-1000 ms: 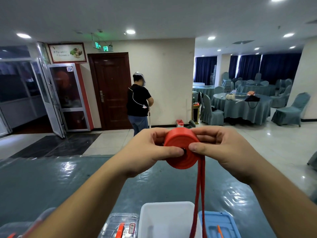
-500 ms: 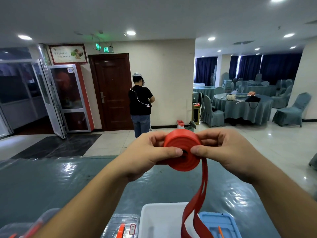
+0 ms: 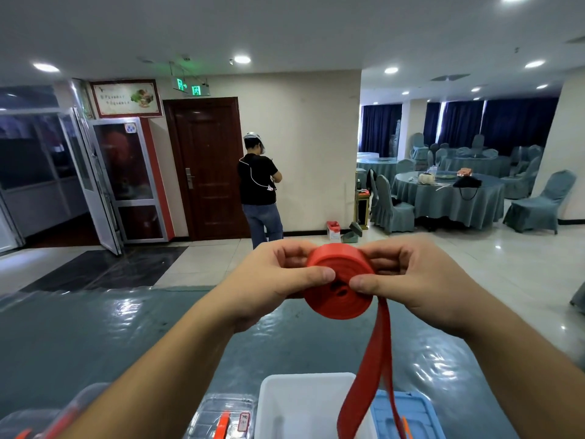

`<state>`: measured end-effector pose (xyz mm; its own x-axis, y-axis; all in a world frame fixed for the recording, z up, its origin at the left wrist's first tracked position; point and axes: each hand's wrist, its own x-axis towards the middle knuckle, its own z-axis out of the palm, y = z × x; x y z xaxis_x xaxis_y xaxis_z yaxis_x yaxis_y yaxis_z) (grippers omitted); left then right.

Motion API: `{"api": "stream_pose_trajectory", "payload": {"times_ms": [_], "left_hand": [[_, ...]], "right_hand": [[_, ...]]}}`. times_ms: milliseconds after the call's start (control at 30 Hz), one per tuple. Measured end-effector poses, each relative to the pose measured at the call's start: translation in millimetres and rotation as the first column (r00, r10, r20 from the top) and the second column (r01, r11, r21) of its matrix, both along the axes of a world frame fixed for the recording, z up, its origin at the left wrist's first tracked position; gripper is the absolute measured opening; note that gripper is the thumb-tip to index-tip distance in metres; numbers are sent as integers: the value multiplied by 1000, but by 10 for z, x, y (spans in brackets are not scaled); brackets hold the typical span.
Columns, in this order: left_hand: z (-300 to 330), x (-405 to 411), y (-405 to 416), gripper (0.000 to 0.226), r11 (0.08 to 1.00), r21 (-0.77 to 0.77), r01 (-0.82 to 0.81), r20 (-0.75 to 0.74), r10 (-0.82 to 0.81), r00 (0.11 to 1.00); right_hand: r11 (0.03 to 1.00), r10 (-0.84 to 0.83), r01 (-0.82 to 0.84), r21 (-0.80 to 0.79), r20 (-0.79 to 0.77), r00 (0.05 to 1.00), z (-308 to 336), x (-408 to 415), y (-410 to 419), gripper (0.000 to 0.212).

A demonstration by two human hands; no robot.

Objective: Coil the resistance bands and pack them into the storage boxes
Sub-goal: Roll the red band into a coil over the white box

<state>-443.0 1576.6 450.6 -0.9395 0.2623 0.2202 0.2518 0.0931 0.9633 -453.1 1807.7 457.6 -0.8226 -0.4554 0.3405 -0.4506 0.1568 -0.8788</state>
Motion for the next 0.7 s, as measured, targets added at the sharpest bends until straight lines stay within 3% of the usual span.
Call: {"api": "stream_pose_trajectory", "payload": {"times_ms": [67,133,333,533,700], "left_hand": [[29,2,-20,34,982,-189,24,-11,-26,1000],[62,-6,-39,32,957,-288,29,-9,-34,999],[50,8,-46,30,999,-16,39,60,-38,998],[74,-26,-35,38,981,-178,77,48,-69,996],[36,-41,-22,31,999,-32,16,16,-16,1000]], "right_hand": [[990,3,1,143,-29,1000,27,2,14,32],[982,1,3,190,-22,1000,43,-5,13,31],[995,25,-19,-101,60,998,-17,-29,52,39],[997,45,-47,58,38,998,19,-54,56,35],[1000,-15,16,-18,18,1000,-33,-60,10,45]]}}
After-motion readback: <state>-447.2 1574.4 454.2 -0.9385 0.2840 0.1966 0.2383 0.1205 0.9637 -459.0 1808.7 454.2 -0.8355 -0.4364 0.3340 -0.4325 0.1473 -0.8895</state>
